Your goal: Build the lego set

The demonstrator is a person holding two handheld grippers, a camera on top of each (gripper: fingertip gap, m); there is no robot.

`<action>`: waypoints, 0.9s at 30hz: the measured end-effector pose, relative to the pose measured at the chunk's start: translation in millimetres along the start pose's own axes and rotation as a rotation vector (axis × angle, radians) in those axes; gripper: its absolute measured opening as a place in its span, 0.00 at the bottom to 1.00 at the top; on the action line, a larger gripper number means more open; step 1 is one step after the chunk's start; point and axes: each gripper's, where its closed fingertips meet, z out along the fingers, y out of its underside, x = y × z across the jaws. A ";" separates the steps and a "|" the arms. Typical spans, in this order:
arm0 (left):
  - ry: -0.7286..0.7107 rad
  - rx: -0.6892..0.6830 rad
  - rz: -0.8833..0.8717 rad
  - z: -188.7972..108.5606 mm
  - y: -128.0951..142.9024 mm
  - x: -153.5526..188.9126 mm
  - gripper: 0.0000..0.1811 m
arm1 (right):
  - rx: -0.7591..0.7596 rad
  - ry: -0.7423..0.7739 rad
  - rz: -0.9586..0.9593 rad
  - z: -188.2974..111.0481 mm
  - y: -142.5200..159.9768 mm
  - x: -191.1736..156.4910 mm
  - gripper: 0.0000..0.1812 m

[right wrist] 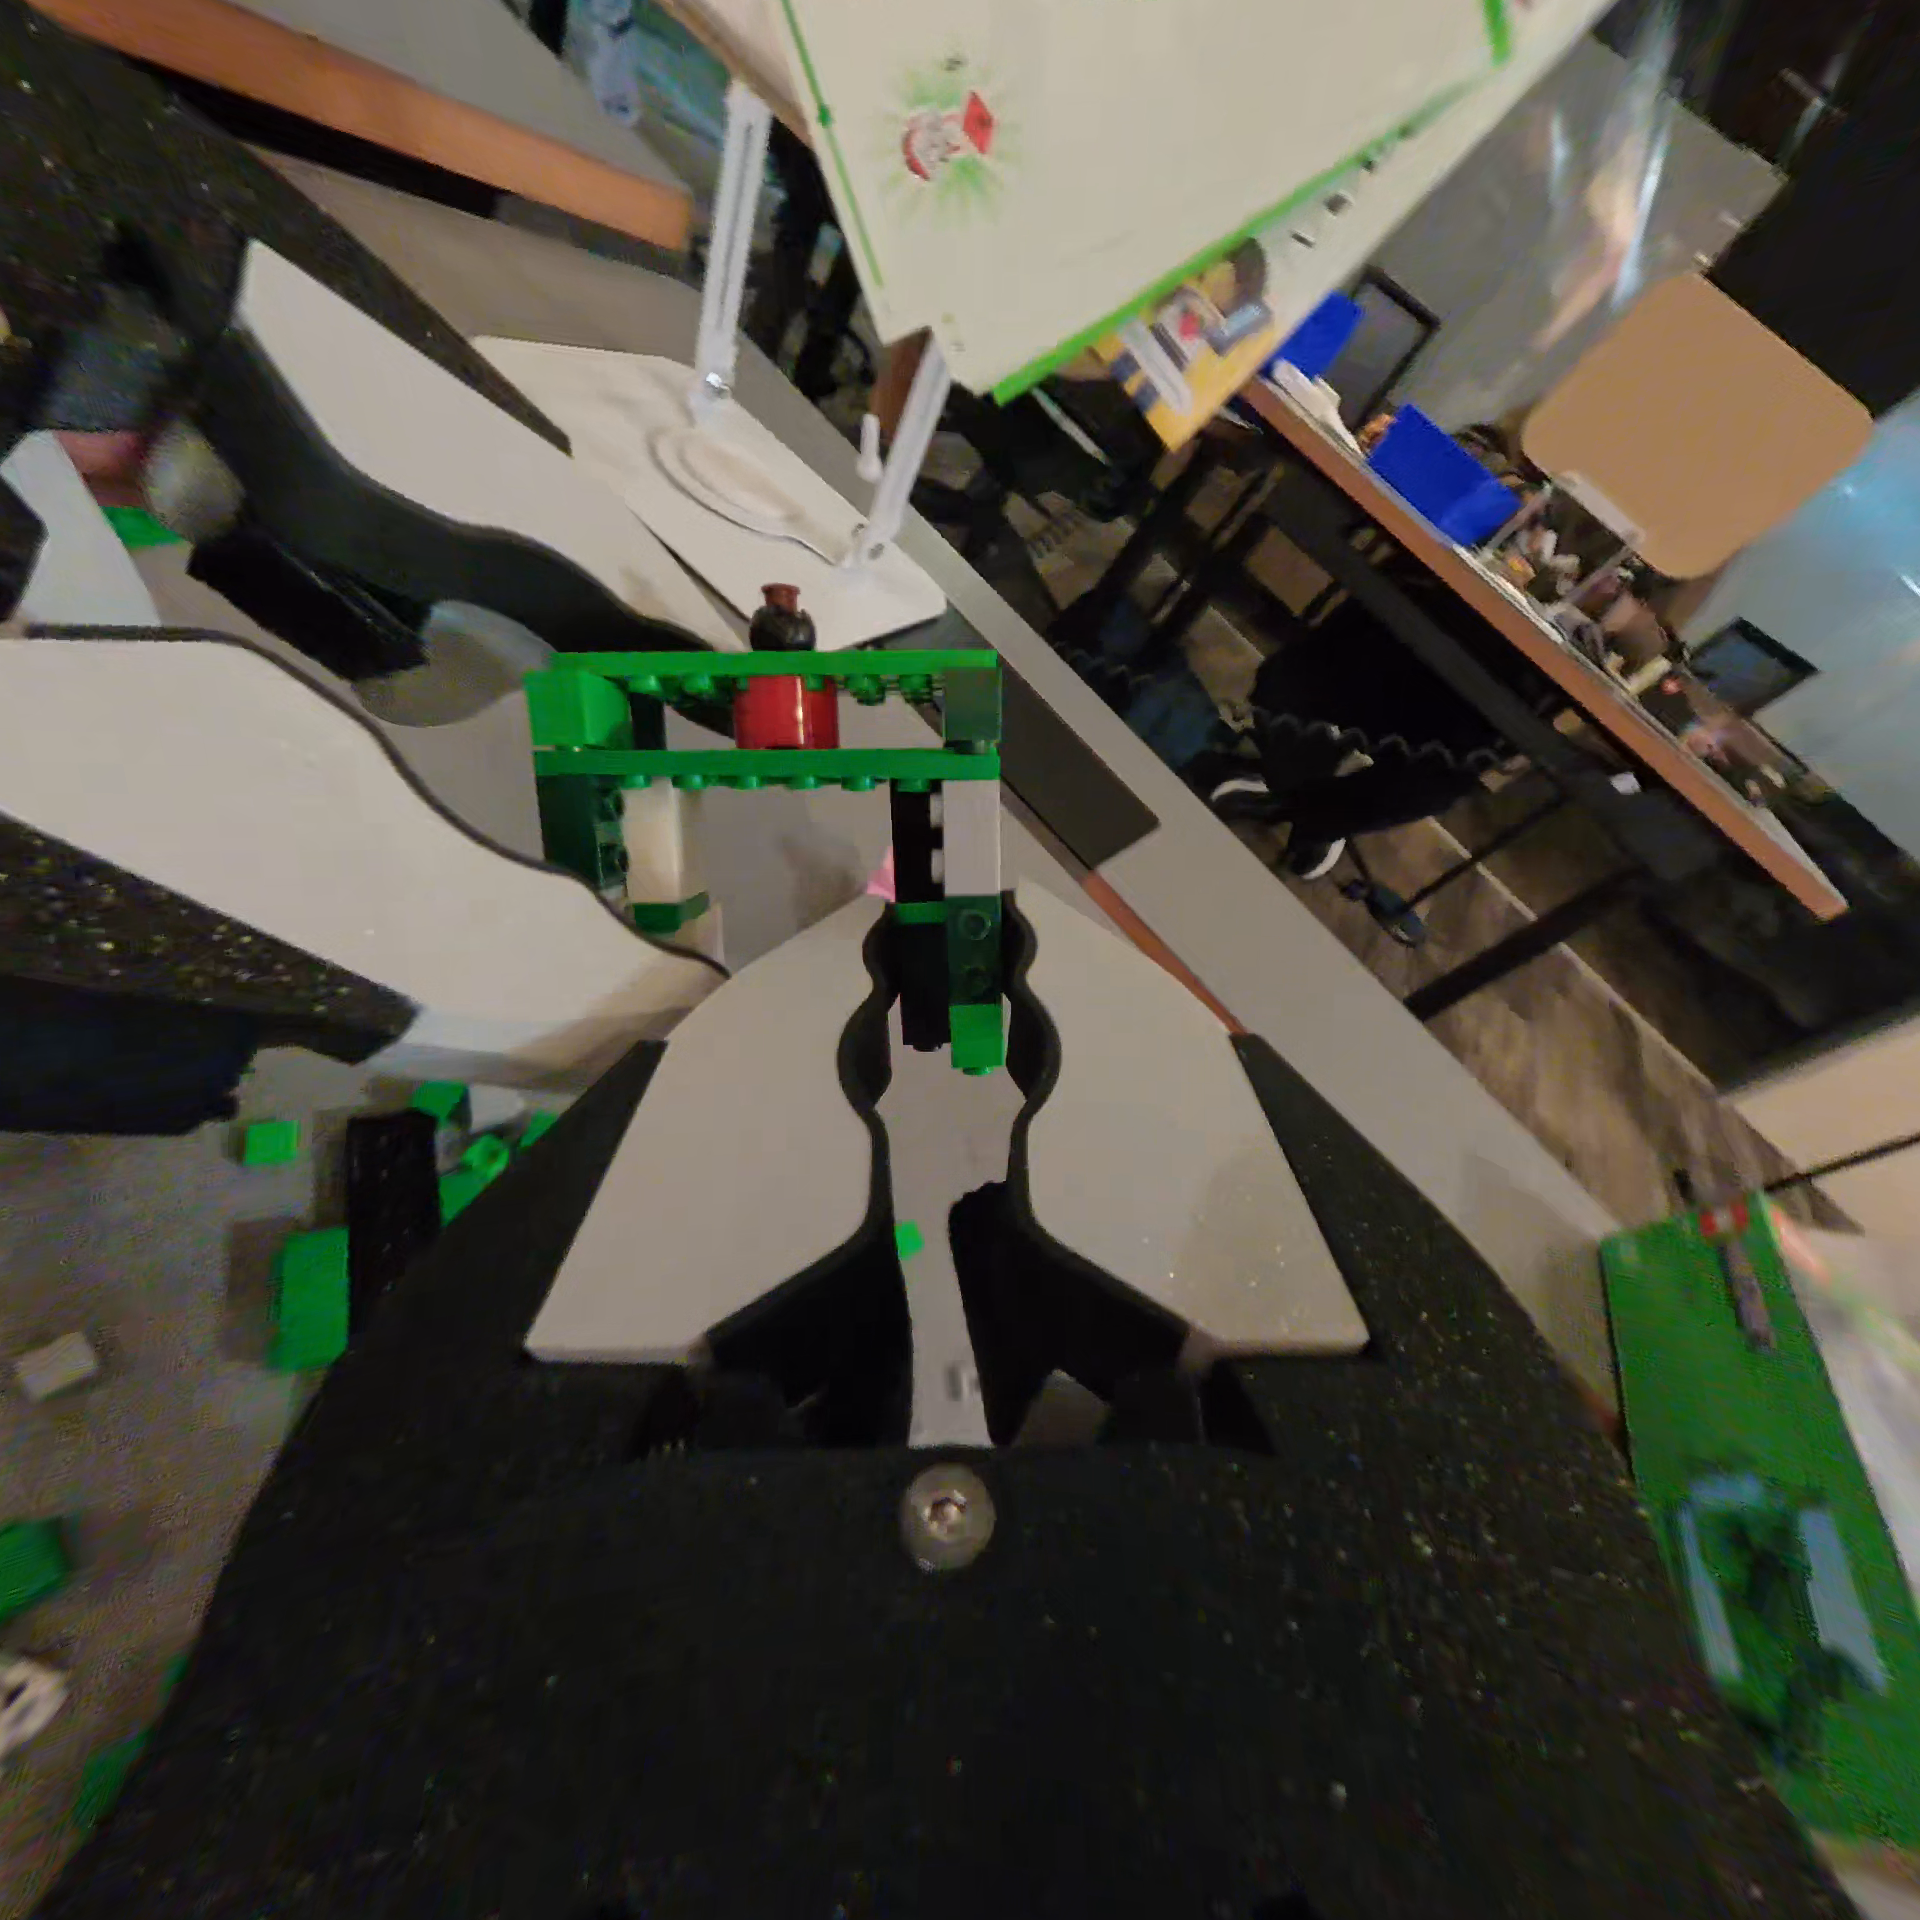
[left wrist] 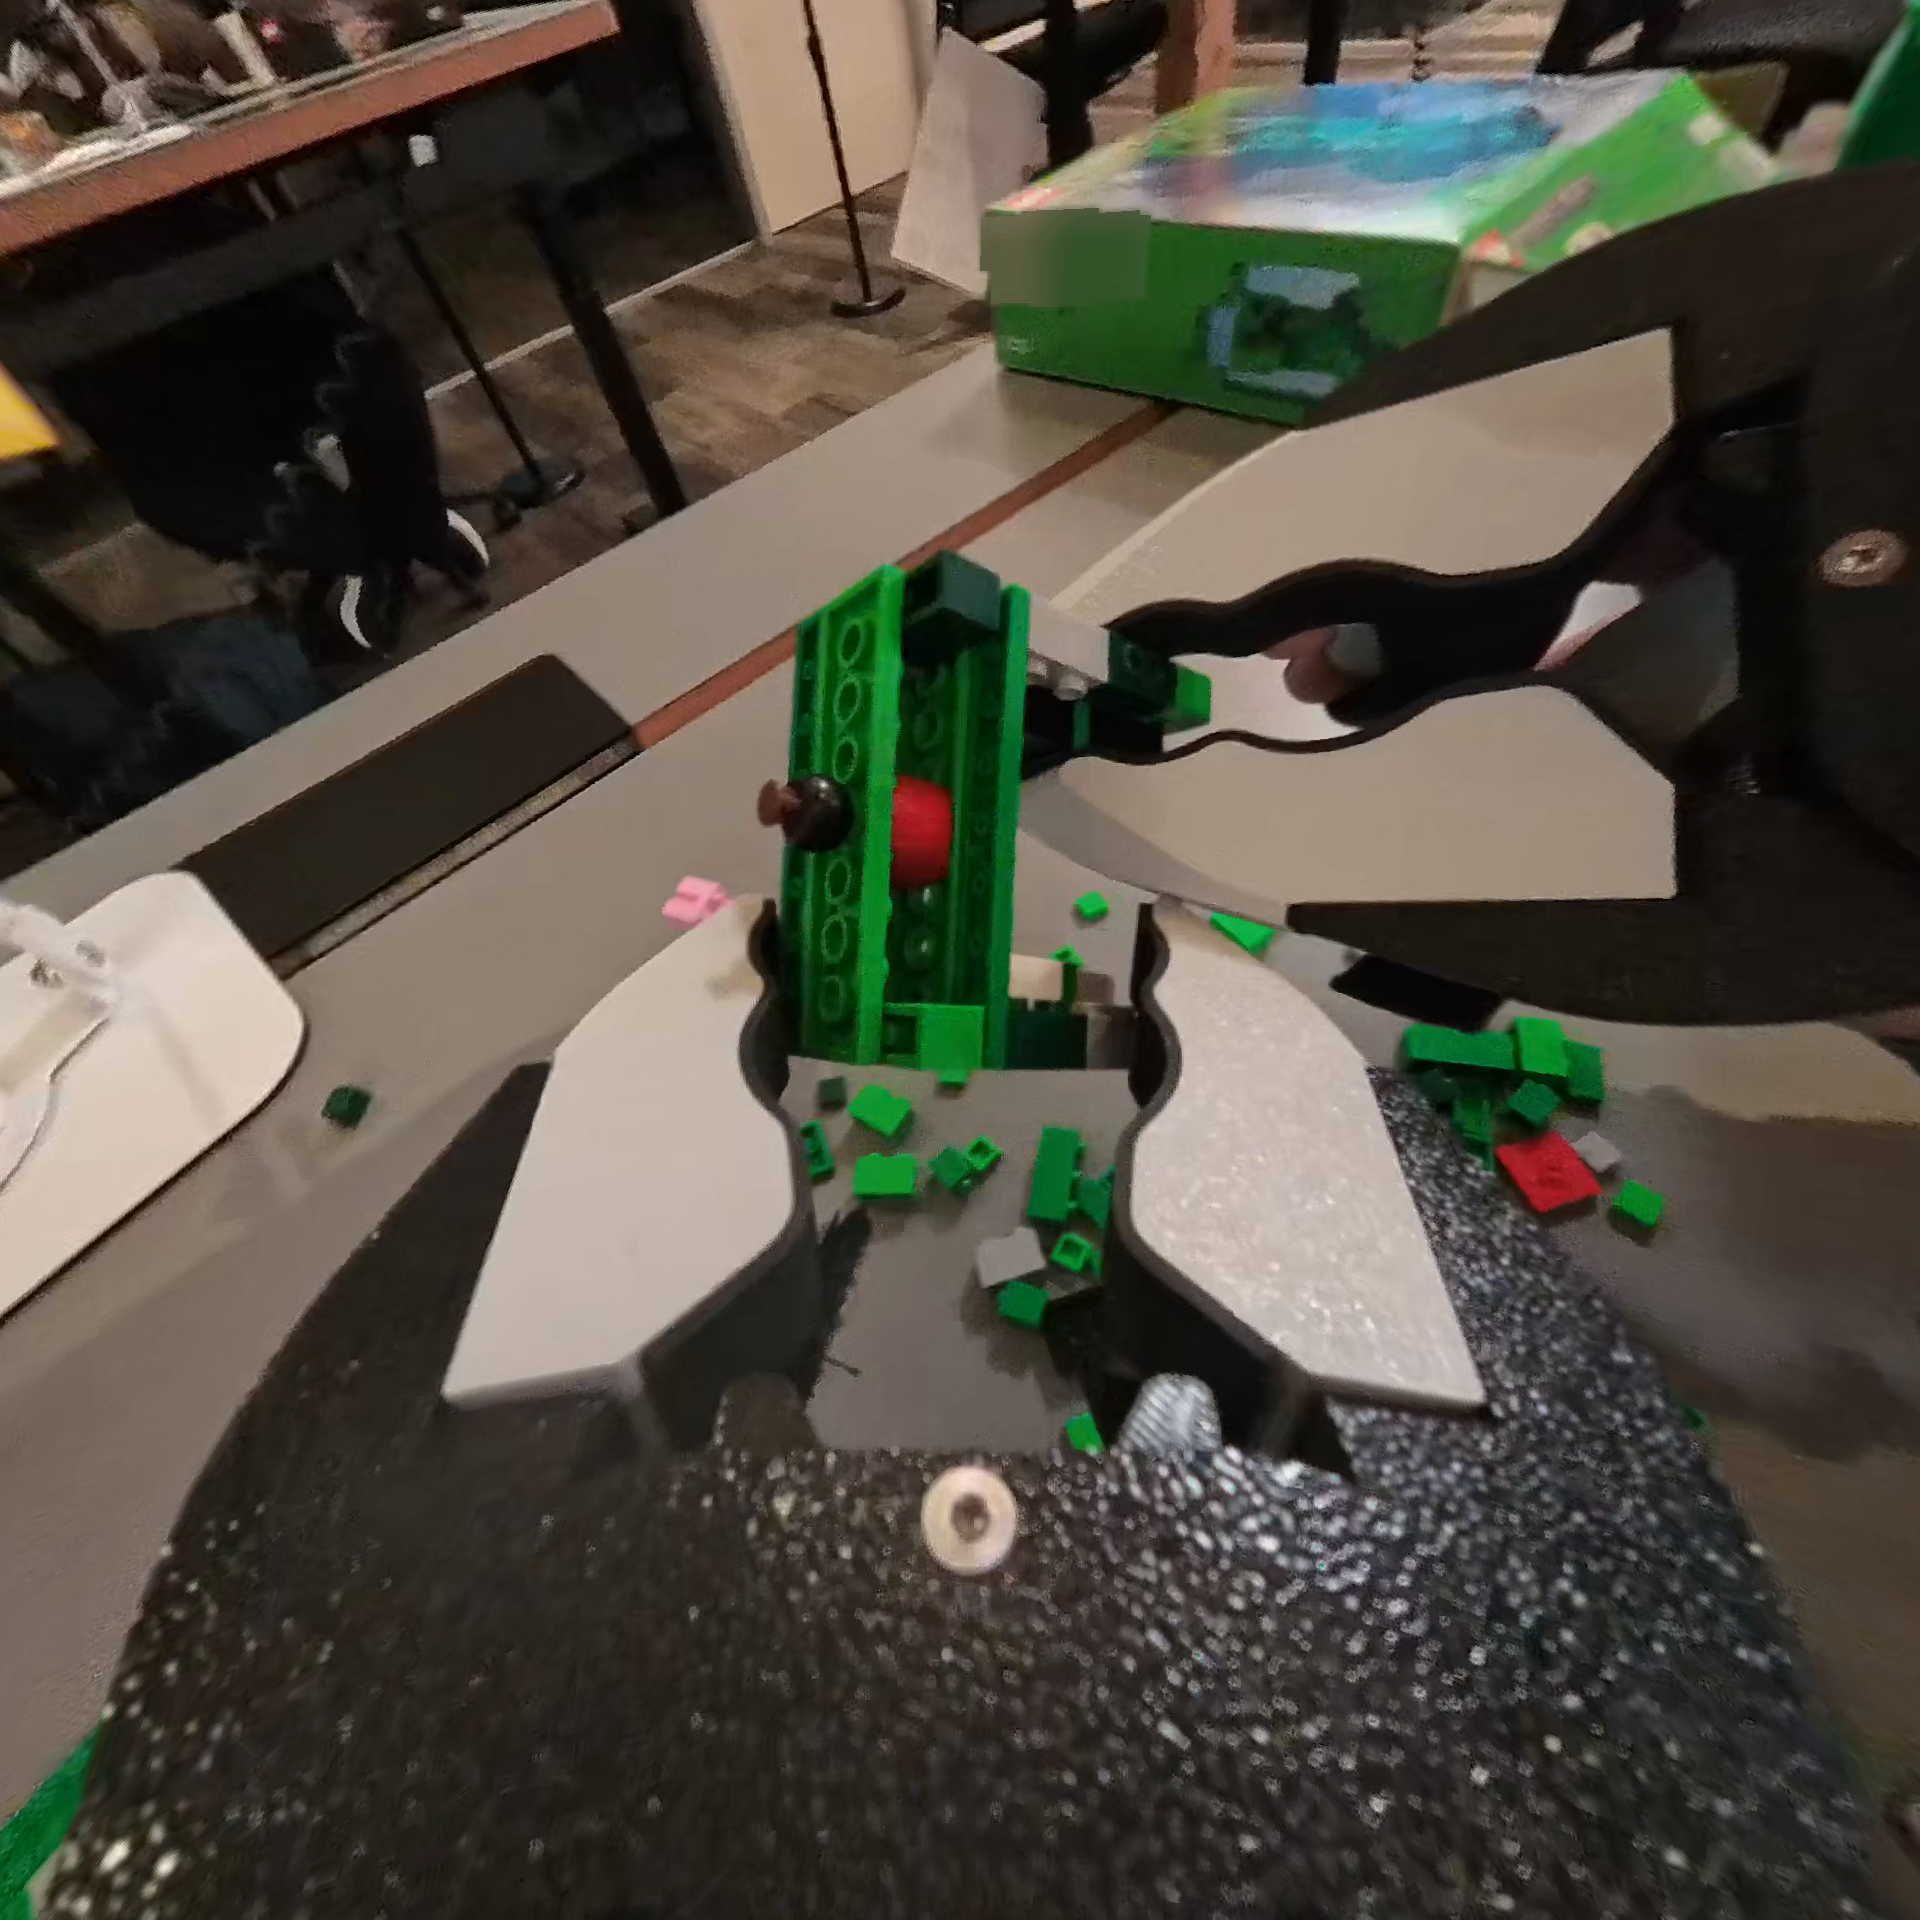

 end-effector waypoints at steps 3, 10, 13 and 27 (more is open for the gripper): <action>-0.009 -0.026 0.119 5.5 2.6 18.1 0.32 | 0.007 0.035 0.051 -18.5 17.2 -0.8 0.10; 0.055 -0.046 0.132 12.5 18.9 38.6 0.27 | 0.022 0.038 -0.120 -34.8 36.7 -9.0 0.10; 0.099 -0.062 0.124 12.2 25.9 40.1 0.27 | 0.043 0.007 -0.286 -37.4 37.8 -12.0 0.10; 0.100 -0.130 0.217 10.7 51.7 26.0 0.27 | -0.078 -0.115 -0.519 -28.9 83.1 -19.1 0.10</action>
